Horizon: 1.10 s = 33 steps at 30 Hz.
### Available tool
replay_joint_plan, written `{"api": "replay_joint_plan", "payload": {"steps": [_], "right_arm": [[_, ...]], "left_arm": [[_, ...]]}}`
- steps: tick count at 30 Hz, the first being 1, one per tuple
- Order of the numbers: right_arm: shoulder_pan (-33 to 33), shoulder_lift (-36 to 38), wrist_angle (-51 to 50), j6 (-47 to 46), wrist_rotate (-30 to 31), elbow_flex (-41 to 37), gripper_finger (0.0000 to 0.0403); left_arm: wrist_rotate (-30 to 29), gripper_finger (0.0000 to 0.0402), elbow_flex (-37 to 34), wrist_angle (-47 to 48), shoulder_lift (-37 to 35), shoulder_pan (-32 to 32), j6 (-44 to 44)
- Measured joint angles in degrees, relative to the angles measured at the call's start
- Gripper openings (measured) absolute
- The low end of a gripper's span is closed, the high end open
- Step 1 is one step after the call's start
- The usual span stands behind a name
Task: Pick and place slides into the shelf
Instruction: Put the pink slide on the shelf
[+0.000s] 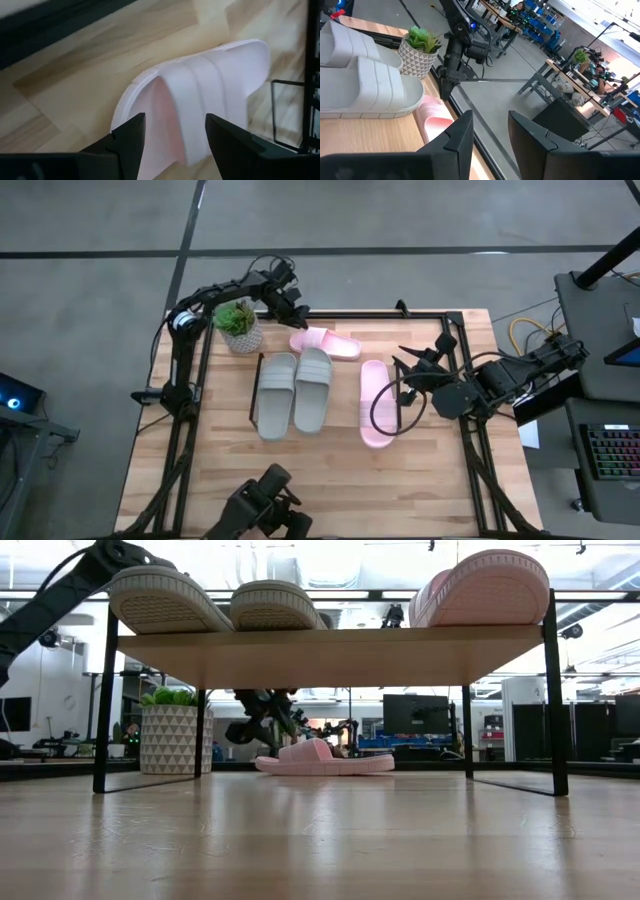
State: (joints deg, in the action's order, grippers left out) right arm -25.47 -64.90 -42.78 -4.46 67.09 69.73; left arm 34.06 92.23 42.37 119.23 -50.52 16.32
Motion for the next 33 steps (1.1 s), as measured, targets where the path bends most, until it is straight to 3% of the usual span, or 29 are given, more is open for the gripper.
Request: {"api": "replay_joint_plan", "payload": {"steps": [10, 33], "right_arm": [[0.0, 0.0, 0.0, 0.7, 0.0, 0.0, 0.0106], [0.0, 0.0, 0.1, 1.7, 0.0, 0.0, 0.0102]], "left_arm": [[4.5, 0.0191, 0.0, -0.3, 2.5, 0.1, -0.1], [6.5, 0.0191, -0.5, -4.4, 2.5, 2.0, 2.6]]}}
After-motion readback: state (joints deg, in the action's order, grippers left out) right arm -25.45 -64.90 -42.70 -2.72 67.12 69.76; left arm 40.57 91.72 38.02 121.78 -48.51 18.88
